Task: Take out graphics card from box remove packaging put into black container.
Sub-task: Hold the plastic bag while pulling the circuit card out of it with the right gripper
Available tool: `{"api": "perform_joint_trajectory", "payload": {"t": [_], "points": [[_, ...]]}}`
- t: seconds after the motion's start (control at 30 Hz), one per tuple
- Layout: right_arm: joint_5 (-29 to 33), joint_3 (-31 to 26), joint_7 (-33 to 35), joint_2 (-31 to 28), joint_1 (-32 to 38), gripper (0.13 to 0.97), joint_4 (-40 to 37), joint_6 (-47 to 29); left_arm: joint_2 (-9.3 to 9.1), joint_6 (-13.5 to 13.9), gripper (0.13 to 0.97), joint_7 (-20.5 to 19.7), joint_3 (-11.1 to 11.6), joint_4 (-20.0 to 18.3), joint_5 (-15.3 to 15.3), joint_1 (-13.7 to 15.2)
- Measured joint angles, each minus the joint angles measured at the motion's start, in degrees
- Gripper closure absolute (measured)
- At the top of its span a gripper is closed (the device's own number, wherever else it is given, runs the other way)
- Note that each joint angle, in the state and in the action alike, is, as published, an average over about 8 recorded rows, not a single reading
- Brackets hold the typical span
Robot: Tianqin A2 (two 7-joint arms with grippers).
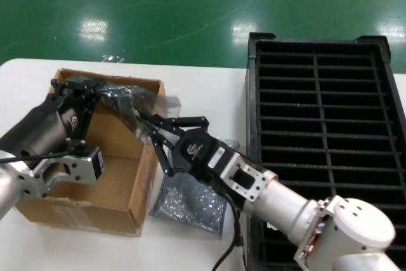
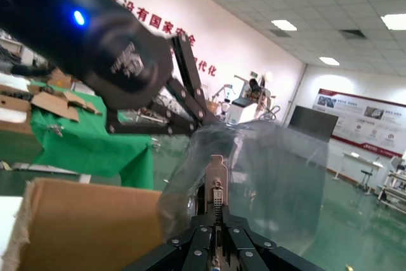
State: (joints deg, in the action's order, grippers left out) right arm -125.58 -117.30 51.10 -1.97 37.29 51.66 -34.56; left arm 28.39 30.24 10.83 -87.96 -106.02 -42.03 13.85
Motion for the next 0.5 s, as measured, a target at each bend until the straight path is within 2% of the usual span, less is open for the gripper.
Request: {"api": "perform_joint_trajectory", "payload": {"t": [0.27,0.5], "points": [[5.28,2.50,-6.55,-3.20,-5.43,0.951,10.38,-1.29,0.00,0.00,0.958,0.00,0.00,0.00,0.00,0.00],[8.78,4.69,-9.07,-3.73,-7.65,0.954,13.33,-2.61,0.00,0.00,0.958,0.00,0.00,0.00,0.00,0.00]]}}
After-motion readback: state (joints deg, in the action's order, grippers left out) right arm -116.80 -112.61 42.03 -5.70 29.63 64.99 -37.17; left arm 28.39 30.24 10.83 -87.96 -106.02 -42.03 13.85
